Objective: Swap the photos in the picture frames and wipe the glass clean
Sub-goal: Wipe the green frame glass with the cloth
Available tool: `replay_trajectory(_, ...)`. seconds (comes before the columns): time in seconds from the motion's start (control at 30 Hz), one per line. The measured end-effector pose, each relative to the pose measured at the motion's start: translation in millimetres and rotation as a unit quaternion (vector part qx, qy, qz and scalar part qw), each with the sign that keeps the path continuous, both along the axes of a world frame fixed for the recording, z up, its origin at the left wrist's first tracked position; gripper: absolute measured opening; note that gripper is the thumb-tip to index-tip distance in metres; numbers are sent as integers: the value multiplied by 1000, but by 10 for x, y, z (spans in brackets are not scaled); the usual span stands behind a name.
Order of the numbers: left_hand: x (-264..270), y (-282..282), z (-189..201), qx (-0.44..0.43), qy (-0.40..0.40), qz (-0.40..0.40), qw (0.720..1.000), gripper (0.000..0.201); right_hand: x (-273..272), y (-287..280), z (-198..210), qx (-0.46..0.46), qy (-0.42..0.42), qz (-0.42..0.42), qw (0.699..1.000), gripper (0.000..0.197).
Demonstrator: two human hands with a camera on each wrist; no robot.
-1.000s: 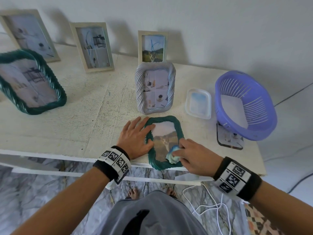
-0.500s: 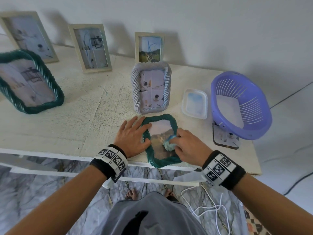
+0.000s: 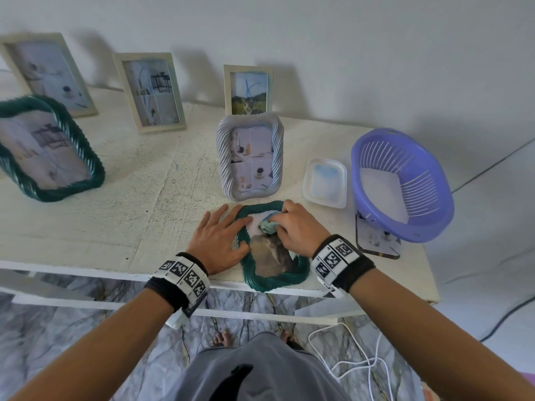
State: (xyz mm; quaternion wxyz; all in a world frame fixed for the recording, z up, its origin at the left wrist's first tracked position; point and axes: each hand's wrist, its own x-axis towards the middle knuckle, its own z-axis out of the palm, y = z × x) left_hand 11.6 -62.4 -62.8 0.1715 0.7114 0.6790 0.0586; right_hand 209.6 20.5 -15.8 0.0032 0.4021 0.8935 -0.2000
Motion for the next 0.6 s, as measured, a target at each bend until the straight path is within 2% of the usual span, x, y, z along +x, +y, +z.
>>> replay_trajectory(0.1, 7, -6, 3, 4, 2, 1, 1000, 82, -29, -57, -46, -1, 12, 0, 1000, 23)
replay_trajectory(0.2, 8, -4, 11, 0, 5, 0, 1000, 83, 110, -229, -64, -37, 33, 80, 996, 25)
replay_trajectory(0.3, 6, 1, 8, -5, 10, 0, 1000, 84, 220, -313, -45, -50, 17, 145, 988, 22)
replay_trajectory(0.37, 4, 5, 5, -2, 13, -4, 1000, 83, 173, -216, -16, -36, 9, 136, 990, 24)
replay_trajectory(0.5, 3, 5, 9, 3, 7, -5, 1000, 81, -95, -7, -28, 9, -2, 54, 999, 28)
replay_trajectory(0.6, 3, 4, 7, 4, 7, -4, 1000, 81, -163, -56, -55, 11, -7, 54, 998, 25)
